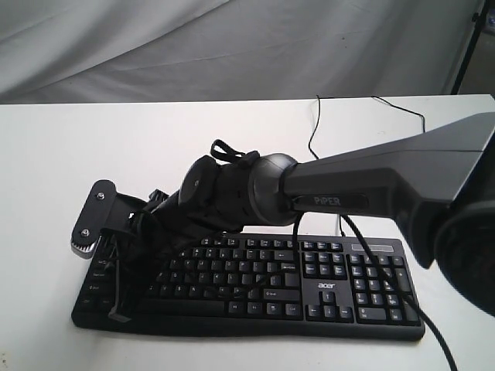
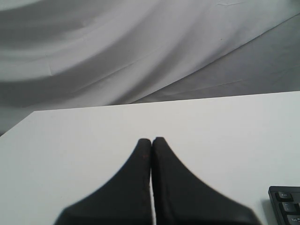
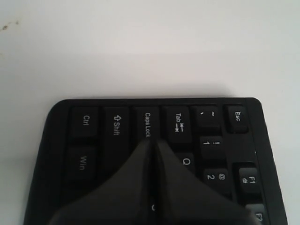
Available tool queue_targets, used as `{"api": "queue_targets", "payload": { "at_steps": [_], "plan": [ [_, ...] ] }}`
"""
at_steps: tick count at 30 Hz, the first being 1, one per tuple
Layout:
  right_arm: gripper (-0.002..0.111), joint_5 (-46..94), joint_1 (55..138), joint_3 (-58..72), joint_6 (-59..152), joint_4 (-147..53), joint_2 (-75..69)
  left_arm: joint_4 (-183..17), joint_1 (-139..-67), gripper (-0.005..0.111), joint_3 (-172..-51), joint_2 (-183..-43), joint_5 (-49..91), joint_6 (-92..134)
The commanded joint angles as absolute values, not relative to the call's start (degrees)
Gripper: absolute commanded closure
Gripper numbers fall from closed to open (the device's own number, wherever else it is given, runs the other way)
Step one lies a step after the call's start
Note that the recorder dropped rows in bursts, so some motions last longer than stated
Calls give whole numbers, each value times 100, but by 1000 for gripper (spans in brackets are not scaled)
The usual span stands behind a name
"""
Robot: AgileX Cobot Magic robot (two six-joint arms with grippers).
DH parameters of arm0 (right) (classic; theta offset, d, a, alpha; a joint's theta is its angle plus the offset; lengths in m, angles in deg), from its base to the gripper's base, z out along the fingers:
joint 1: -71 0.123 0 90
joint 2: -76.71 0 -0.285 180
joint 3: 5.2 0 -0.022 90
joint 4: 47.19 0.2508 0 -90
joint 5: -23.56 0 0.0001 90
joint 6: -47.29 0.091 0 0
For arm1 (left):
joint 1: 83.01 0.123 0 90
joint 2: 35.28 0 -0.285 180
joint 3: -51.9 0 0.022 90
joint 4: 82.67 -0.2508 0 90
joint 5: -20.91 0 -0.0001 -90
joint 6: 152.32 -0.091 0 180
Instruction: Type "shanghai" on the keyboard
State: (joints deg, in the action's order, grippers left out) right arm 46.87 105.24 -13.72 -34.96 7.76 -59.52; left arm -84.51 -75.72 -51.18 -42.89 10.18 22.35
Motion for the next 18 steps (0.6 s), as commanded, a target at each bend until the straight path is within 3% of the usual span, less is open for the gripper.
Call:
{"api": "queue_targets", "payload": {
  "at_steps": [1, 18],
  "plan": [
    [108, 4679, 10557, -1408, -3519, 758, -5944, -8448, -7594, 106, -5089, -4307, 1040, 2251],
    [108, 4563, 10557, -1408, -3531, 755, -6109, -8448, -7594, 106, -5089, -4307, 1040, 2251]
  ]
}}
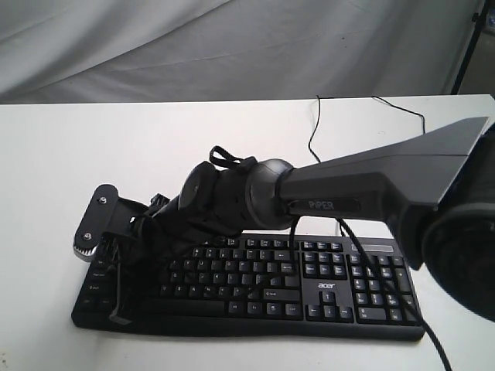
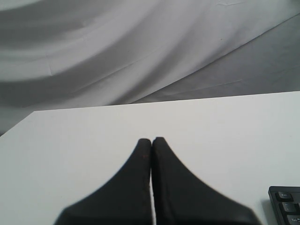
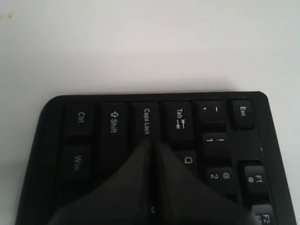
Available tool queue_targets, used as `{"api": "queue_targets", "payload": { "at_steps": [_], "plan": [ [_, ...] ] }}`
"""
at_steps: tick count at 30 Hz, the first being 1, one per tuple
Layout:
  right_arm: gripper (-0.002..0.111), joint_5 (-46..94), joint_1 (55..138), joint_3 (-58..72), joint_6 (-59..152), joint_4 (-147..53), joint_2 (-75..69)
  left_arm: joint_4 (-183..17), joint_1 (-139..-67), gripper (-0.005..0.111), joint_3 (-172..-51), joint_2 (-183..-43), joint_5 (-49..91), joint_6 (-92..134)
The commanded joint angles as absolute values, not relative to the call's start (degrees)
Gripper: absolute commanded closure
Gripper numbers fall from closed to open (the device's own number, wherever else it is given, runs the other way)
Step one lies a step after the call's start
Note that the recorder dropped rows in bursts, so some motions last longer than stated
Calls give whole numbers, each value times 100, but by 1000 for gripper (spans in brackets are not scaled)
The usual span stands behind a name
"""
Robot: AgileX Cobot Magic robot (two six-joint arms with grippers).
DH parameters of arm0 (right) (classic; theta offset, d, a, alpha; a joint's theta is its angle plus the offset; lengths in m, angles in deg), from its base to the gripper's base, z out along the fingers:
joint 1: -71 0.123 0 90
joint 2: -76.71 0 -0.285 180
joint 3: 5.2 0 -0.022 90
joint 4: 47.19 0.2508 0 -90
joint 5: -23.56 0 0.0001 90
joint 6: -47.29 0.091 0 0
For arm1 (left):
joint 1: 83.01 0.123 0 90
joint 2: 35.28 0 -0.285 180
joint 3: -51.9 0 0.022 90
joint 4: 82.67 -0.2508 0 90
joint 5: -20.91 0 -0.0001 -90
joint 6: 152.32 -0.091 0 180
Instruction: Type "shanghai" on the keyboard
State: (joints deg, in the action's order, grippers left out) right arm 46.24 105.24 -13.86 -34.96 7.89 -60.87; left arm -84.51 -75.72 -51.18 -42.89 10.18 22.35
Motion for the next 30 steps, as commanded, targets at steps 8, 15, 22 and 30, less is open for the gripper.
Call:
{"api": "queue_targets", "payload": {
  "at_steps": [8, 15, 22, 30],
  "plan": [
    [108, 4686, 10557, -1408, -3471, 601, -5716, -8448, -7594, 106, -5089, -4307, 1040, 2251],
    [108, 4836, 10498, -1408, -3446, 561, -5649, -8448, -7594, 106, -5089, -4307, 1040, 2251],
    [108, 5120, 10347, -1222, -3128, 90, -5379, -8448, -7594, 106, -5089, -4307, 1040, 2251],
    [108, 4600, 10293, -374, -3129, 115, -4886, -8448, -7594, 106, -5089, -4307, 1040, 2251]
  ]
}}
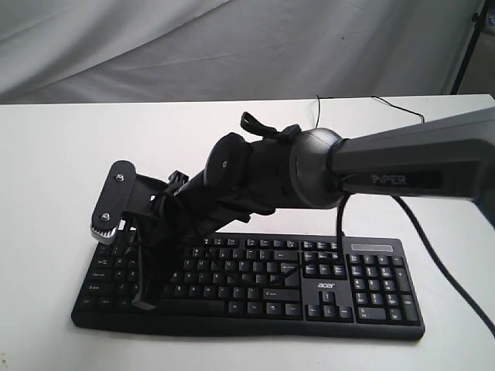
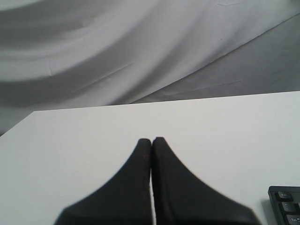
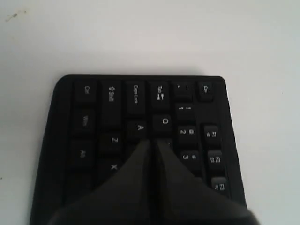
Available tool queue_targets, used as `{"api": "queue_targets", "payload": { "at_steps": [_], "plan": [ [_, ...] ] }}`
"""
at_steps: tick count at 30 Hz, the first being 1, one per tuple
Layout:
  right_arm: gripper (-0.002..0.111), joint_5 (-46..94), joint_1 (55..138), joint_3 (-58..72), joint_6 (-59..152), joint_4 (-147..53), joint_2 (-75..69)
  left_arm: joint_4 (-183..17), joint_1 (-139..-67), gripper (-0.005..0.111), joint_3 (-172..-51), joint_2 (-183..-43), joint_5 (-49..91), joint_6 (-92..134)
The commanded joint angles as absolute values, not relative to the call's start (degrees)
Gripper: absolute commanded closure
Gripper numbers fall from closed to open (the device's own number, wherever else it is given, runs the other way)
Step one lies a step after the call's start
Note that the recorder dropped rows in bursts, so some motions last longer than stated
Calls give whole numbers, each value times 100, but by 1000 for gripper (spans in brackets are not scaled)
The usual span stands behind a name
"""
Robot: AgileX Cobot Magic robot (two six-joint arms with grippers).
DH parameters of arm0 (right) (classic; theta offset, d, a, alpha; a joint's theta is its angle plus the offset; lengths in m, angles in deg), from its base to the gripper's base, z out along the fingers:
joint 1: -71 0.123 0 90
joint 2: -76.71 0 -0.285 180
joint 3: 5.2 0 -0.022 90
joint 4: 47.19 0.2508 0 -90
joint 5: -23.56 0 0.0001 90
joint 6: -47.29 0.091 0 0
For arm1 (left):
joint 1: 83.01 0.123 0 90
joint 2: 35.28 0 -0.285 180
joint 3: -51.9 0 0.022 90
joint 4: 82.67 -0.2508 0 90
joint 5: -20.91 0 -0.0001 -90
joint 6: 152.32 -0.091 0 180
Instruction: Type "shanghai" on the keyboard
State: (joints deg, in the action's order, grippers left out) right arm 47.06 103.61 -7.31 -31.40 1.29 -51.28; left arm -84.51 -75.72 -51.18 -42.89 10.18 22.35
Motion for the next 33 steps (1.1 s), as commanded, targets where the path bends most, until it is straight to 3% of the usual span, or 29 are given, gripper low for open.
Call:
{"api": "queue_targets", "payload": {
  "at_steps": [1, 19, 33],
  "plan": [
    [108, 4584, 10259, -294, -3144, 115, -4844, -8448, -7594, 106, -5089, -4307, 1040, 2251],
    [108, 4449, 9949, 996, -4018, 895, -4271, -8448, -7594, 106, -5089, -4307, 1040, 2251],
    [108, 4412, 9949, 1008, -4594, 1463, -4449, -8448, -7594, 106, -5089, -4307, 1040, 2251]
  ]
}}
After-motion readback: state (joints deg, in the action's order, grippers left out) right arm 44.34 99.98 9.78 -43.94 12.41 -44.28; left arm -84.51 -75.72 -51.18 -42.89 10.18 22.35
